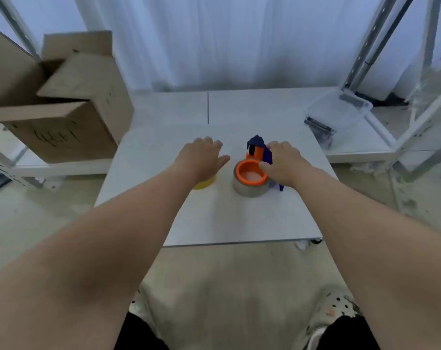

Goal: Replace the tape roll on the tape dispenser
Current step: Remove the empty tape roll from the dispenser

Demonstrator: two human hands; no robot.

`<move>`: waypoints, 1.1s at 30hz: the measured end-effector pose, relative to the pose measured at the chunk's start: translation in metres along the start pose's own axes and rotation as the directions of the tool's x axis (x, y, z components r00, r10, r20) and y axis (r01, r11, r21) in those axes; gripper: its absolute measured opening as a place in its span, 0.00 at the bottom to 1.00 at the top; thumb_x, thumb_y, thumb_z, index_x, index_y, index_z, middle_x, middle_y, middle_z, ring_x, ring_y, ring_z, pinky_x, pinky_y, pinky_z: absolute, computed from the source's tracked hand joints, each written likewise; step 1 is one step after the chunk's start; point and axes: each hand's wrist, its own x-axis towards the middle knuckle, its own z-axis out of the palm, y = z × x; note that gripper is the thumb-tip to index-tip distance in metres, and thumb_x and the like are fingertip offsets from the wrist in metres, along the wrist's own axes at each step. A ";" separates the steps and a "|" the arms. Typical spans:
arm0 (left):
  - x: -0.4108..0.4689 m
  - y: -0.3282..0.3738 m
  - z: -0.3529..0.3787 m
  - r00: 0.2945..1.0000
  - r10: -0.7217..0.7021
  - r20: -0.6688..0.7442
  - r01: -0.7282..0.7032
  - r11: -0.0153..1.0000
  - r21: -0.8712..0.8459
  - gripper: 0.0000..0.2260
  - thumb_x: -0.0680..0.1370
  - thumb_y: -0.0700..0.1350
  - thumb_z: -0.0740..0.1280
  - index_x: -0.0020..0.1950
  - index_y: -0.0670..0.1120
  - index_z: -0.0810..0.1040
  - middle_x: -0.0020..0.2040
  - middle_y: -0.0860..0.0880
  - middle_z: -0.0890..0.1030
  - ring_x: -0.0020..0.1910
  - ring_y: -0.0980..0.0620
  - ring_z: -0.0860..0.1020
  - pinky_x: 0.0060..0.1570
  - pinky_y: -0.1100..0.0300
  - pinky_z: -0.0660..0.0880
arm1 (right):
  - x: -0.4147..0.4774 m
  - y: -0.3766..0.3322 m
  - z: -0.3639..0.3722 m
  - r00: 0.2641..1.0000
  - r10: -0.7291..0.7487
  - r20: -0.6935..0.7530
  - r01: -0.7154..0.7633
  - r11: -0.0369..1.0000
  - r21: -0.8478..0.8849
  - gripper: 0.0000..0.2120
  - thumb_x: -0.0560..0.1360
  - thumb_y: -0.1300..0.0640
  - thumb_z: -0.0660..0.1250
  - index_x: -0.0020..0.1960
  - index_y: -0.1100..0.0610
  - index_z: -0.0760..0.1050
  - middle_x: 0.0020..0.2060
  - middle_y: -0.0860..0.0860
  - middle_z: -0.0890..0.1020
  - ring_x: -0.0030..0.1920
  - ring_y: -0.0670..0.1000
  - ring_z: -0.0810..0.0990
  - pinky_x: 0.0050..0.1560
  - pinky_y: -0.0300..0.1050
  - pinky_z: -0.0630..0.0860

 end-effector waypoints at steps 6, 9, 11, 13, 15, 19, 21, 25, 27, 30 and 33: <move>0.010 0.008 0.013 0.991 -0.017 0.136 0.023 0.999 -0.047 0.23 0.81 0.56 0.52 0.70 0.44 0.68 0.67 0.41 0.70 0.64 0.40 0.71 0.60 0.48 0.69 | 0.008 -0.008 0.014 0.998 0.041 0.047 -0.043 0.998 0.044 0.28 0.75 0.52 0.62 0.72 0.58 0.57 0.64 0.59 0.67 0.61 0.62 0.71 0.55 0.52 0.71; 0.010 0.007 0.016 0.991 0.009 0.135 -0.002 0.999 -0.050 0.22 0.82 0.55 0.52 0.68 0.44 0.70 0.66 0.41 0.70 0.62 0.40 0.73 0.54 0.51 0.69 | 0.012 -0.009 0.017 0.993 0.101 0.069 -0.112 0.975 0.192 0.29 0.74 0.55 0.65 0.71 0.58 0.57 0.59 0.60 0.73 0.54 0.61 0.76 0.46 0.48 0.73; 0.009 0.004 0.013 0.989 0.000 0.145 0.014 0.995 -0.094 0.21 0.82 0.55 0.52 0.67 0.44 0.71 0.65 0.41 0.70 0.61 0.42 0.73 0.55 0.52 0.68 | 0.013 -0.009 0.016 0.977 0.152 0.148 -0.178 0.966 0.186 0.22 0.73 0.58 0.65 0.64 0.61 0.63 0.55 0.61 0.77 0.51 0.61 0.79 0.43 0.49 0.75; 0.005 0.001 0.010 0.986 -0.009 0.169 0.033 0.990 -0.138 0.21 0.82 0.55 0.52 0.66 0.44 0.73 0.64 0.42 0.72 0.61 0.43 0.73 0.57 0.52 0.67 | 0.012 -0.012 0.014 0.967 0.195 0.166 -0.222 0.960 0.169 0.06 0.73 0.62 0.63 0.49 0.61 0.68 0.52 0.62 0.80 0.48 0.63 0.82 0.47 0.52 0.79; 0.003 -0.001 0.006 0.985 -0.024 0.172 0.059 0.978 -0.202 0.21 0.81 0.55 0.53 0.63 0.43 0.74 0.61 0.43 0.75 0.57 0.44 0.74 0.56 0.52 0.68 | 0.009 -0.019 0.012 0.960 0.236 0.149 -0.273 0.903 0.331 0.01 0.74 0.63 0.61 0.44 0.61 0.69 0.48 0.61 0.79 0.46 0.65 0.82 0.48 0.57 0.81; -0.001 0.007 -0.020 0.976 -0.094 0.199 0.208 0.684 -0.699 0.23 0.81 0.59 0.51 0.59 0.41 0.73 0.56 0.43 0.77 0.42 0.47 0.77 0.43 0.55 0.76 | 0.008 -0.040 -0.003 0.951 0.308 -0.018 -0.219 0.714 0.665 0.16 0.73 0.60 0.65 0.58 0.64 0.69 0.52 0.61 0.77 0.44 0.64 0.82 0.35 0.55 0.82; -0.004 0.011 -0.042 0.983 -0.090 0.159 0.181 0.585 -0.790 0.25 0.79 0.62 0.54 0.62 0.43 0.71 0.53 0.44 0.79 0.42 0.49 0.80 0.41 0.57 0.78 | 0.006 -0.046 -0.014 0.946 0.312 -0.085 -0.153 0.665 0.731 0.19 0.73 0.58 0.67 0.60 0.62 0.66 0.54 0.59 0.76 0.46 0.61 0.80 0.29 0.49 0.81; -0.014 0.009 -0.071 0.998 -0.067 -0.001 0.046 0.701 -0.712 0.21 0.77 0.54 0.65 0.65 0.44 0.71 0.50 0.45 0.81 0.43 0.48 0.83 0.49 0.54 0.81 | -0.008 -0.046 -0.037 0.978 0.208 -0.016 -0.099 0.531 0.842 0.22 0.72 0.62 0.67 0.62 0.60 0.63 0.55 0.58 0.77 0.46 0.57 0.81 0.39 0.49 0.83; -0.020 0.008 -0.075 0.996 -0.077 -0.046 0.023 0.718 -0.696 0.18 0.78 0.48 0.64 0.65 0.43 0.72 0.52 0.44 0.81 0.46 0.46 0.82 0.54 0.52 0.79 | -0.017 -0.045 -0.047 0.991 0.136 0.014 -0.084 0.527 0.845 0.26 0.72 0.65 0.67 0.64 0.57 0.60 0.54 0.59 0.77 0.44 0.55 0.81 0.46 0.49 0.82; -0.029 0.004 -0.075 0.987 -0.096 -0.130 -0.018 0.735 -0.678 0.14 0.78 0.42 0.64 0.63 0.42 0.74 0.54 0.43 0.80 0.47 0.45 0.81 0.54 0.51 0.79 | -0.028 -0.050 -0.058 0.999 0.012 0.040 -0.041 0.529 0.848 0.37 0.71 0.66 0.69 0.71 0.51 0.53 0.49 0.57 0.77 0.45 0.55 0.81 0.38 0.44 0.81; -0.033 0.001 -0.068 0.980 -0.122 -0.155 -0.020 0.722 -0.691 0.15 0.77 0.42 0.65 0.63 0.43 0.73 0.54 0.47 0.77 0.44 0.49 0.79 0.41 0.64 0.77 | -0.039 -0.053 -0.057 0.993 -0.046 0.110 -0.065 0.565 0.823 0.35 0.72 0.64 0.70 0.71 0.51 0.56 0.49 0.54 0.77 0.45 0.53 0.80 0.29 0.37 0.78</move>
